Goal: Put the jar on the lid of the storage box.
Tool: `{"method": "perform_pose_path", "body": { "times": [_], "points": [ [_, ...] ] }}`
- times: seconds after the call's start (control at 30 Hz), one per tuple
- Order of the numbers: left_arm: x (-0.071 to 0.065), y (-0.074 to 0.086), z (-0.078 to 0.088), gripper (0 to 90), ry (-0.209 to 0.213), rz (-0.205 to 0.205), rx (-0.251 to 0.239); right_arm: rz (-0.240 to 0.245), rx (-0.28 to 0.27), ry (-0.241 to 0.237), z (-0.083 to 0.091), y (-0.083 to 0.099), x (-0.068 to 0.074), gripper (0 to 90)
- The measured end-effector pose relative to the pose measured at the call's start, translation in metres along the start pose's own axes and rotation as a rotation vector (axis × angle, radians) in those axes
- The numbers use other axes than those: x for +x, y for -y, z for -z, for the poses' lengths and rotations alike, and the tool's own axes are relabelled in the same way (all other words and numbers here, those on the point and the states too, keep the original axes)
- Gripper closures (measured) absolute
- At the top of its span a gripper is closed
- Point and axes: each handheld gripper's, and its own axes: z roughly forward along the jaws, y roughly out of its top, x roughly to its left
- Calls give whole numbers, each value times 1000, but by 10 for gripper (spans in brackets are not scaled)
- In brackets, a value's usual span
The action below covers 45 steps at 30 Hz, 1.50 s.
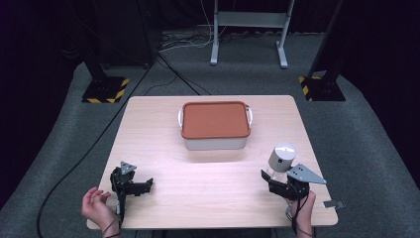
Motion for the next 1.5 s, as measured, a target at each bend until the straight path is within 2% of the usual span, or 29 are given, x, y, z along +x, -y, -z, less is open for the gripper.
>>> {"method": "perform_pose_path", "body": {
  "times": [1.3, 1.5],
  "points": [
    [-1, 0, 0, 0, -9, 10, -1, 7, -13, -14, -14, -14, 0, 300],
    [0, -1, -1, 0, 4, -4, 1, 5, -12, -15, -15, -15, -1, 300]
  ]
}}
